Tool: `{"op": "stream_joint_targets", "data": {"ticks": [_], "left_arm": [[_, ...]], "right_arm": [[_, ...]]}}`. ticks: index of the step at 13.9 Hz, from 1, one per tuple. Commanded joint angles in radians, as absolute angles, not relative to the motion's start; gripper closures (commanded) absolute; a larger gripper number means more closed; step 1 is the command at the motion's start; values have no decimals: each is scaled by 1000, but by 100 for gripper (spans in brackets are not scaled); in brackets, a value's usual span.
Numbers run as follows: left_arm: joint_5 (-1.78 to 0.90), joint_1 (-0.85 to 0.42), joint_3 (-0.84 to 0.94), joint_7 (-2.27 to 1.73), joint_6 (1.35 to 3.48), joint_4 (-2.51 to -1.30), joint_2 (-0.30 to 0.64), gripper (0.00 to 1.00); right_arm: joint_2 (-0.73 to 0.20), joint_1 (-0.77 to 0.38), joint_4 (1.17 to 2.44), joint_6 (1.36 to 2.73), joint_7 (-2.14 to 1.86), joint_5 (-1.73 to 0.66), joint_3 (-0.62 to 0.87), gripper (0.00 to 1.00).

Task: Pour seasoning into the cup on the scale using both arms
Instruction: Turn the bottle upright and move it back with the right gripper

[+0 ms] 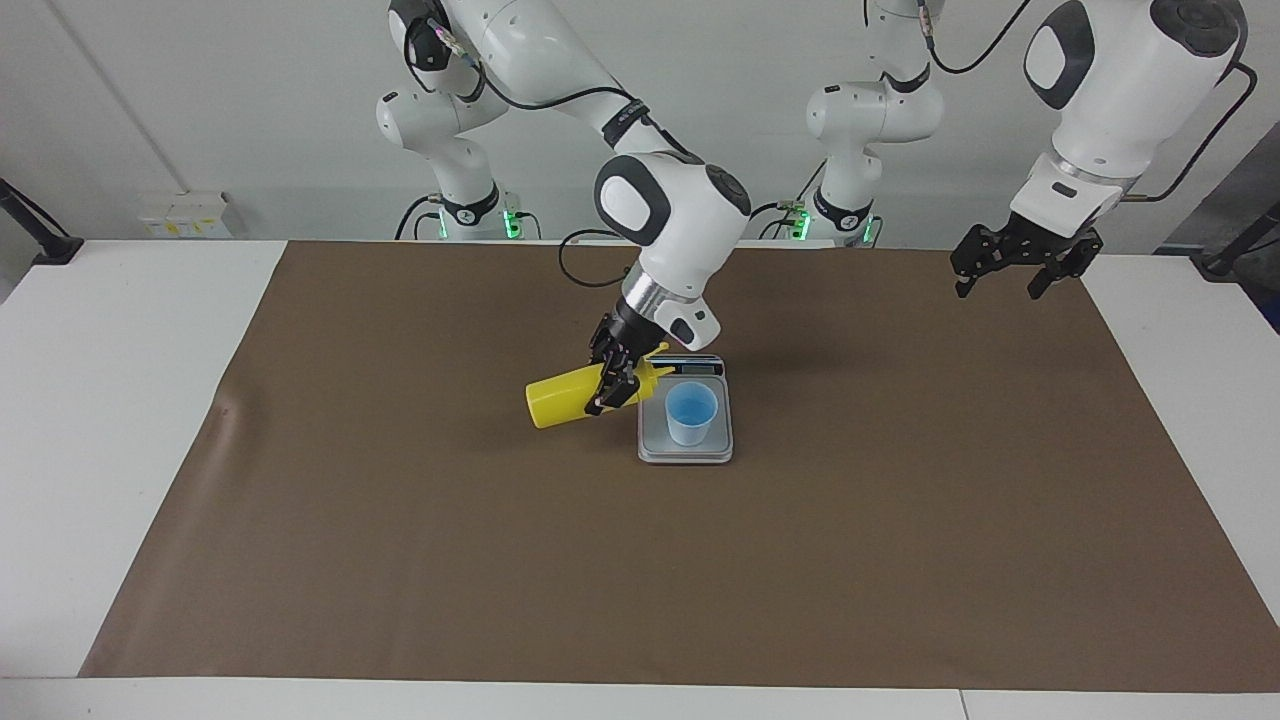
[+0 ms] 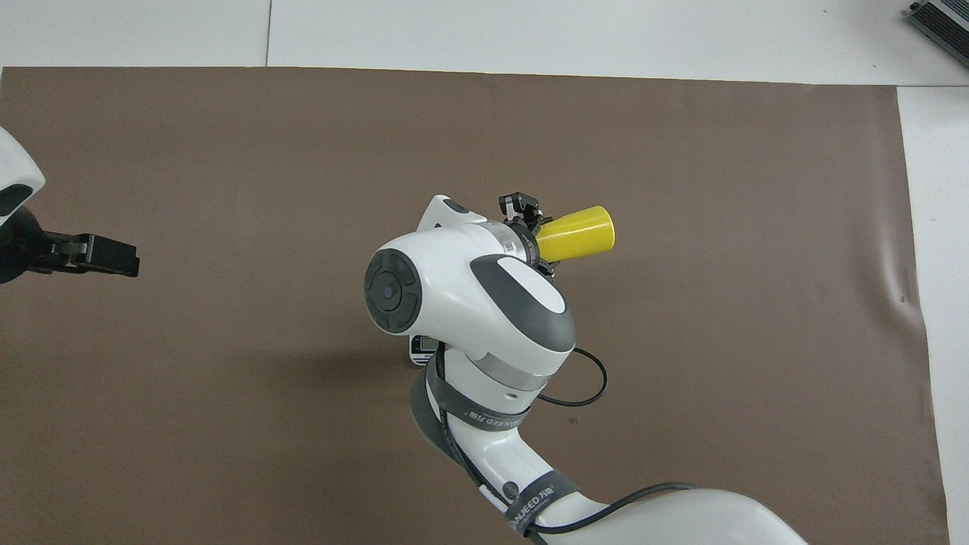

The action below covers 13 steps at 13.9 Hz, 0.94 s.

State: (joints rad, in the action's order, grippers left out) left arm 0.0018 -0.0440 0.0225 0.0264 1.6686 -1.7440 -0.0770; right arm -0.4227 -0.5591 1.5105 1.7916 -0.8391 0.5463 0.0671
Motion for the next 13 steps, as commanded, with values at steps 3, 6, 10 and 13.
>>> {"op": "stream_joint_targets", "data": {"ticks": [3,6,10,13], "left_arm": [[6,-35,26,35,1647,-1741,-91,0],[6,-35,26,35,1647,-1741,-91,0],[6,-35,26,35,1647,-1741,-91,0],[6,-35,26,35,1647,-1741,-91,0]], "right_arm": [[-252,-436,1621,1790,-838,359,77,100],[-152,-382,1741,1857,-839,266,77,100],[33,-270,1964,2024,-845,112,77,100],[129,-204,2081,2109,-856,16,72,100]]}}
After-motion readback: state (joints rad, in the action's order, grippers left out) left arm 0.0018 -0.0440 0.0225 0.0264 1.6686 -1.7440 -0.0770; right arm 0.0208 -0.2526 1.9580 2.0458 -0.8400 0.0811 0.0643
